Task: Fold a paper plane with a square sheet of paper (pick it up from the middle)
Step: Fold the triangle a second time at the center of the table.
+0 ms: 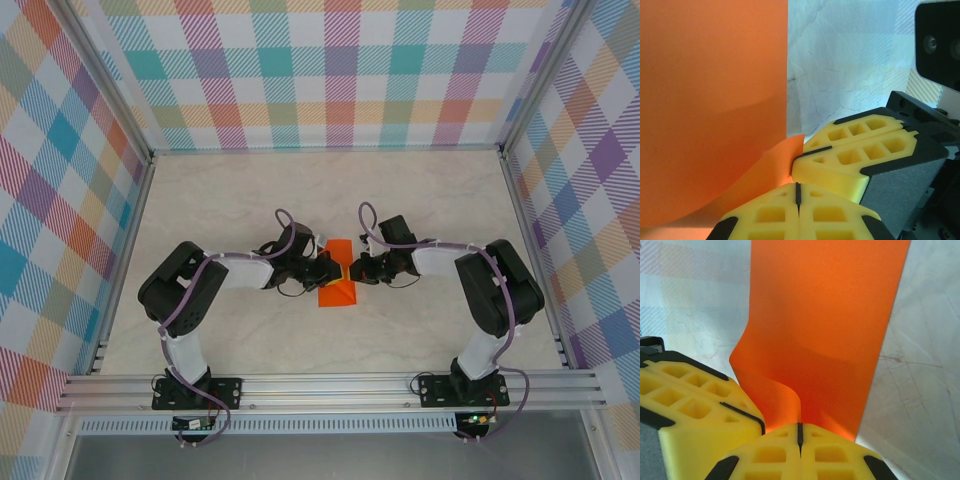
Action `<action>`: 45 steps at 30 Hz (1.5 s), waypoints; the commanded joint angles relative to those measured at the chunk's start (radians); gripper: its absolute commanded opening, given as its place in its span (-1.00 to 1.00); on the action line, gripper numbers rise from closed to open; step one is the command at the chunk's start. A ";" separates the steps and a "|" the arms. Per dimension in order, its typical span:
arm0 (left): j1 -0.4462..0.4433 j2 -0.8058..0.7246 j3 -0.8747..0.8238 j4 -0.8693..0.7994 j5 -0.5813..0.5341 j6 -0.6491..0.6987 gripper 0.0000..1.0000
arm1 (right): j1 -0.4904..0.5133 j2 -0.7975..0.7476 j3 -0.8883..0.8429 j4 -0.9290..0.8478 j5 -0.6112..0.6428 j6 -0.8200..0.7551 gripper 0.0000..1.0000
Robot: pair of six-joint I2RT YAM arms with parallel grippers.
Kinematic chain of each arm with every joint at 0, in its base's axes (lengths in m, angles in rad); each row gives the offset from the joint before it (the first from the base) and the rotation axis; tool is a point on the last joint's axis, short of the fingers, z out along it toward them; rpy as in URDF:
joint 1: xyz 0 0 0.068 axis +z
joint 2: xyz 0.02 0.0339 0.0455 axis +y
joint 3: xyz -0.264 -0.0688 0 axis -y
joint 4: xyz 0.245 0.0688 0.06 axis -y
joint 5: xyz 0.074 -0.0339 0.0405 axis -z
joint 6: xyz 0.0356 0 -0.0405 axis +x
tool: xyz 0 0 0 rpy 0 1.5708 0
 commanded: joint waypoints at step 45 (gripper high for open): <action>-0.018 0.072 0.055 -0.038 -0.003 0.047 -0.98 | -0.018 0.040 0.030 -0.050 0.057 -0.039 -0.89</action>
